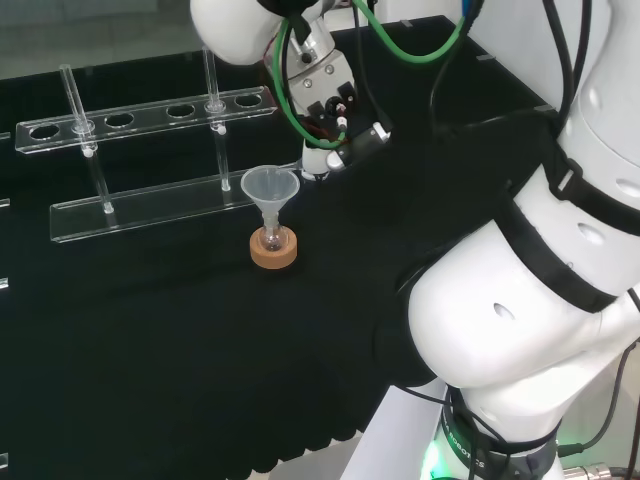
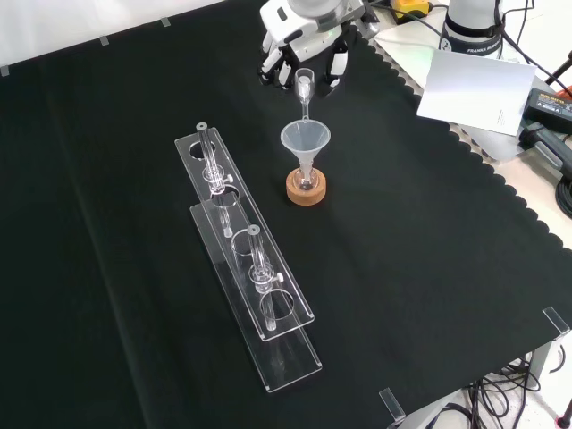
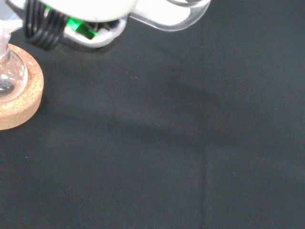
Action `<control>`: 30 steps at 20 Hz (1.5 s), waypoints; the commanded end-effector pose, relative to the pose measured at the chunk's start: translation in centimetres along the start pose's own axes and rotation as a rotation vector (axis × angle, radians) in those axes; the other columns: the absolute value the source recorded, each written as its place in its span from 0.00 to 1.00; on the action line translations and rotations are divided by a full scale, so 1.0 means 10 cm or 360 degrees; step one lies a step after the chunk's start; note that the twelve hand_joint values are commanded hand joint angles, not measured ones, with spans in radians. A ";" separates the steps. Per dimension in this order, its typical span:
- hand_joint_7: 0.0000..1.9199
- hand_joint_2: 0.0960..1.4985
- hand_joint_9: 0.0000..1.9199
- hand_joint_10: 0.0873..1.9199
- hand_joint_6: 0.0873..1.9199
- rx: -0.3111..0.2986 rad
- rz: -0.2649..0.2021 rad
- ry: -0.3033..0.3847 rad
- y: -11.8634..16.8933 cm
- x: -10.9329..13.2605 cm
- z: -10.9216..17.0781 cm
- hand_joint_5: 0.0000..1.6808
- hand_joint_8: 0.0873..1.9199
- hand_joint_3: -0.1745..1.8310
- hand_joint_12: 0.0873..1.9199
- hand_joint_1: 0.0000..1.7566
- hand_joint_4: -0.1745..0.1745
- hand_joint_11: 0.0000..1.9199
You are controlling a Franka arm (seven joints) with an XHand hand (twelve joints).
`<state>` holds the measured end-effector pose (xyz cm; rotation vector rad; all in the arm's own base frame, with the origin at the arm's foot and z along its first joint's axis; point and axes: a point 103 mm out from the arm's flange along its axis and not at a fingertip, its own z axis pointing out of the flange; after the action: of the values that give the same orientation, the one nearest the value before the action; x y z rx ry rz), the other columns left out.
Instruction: Pour all the NaCl from the weighing funnel into the round-bottom flask.
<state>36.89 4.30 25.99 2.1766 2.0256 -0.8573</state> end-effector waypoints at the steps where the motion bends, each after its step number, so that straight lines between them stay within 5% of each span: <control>1: 0.32 0.39 0.55 0.10 0.22 0.0011 -0.0007 -0.0069 0.01 0.06 -0.02 0.81 0.32 0.40 0.47 0.65 1.00 0.47; 30: 0.32 0.39 0.55 0.10 0.22 0.0053 -0.0001 -0.0351 0.05 0.15 -0.14 0.81 0.32 0.40 0.48 0.65 1.00 0.47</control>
<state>37.73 5.93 26.32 2.0077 1.9265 -1.0719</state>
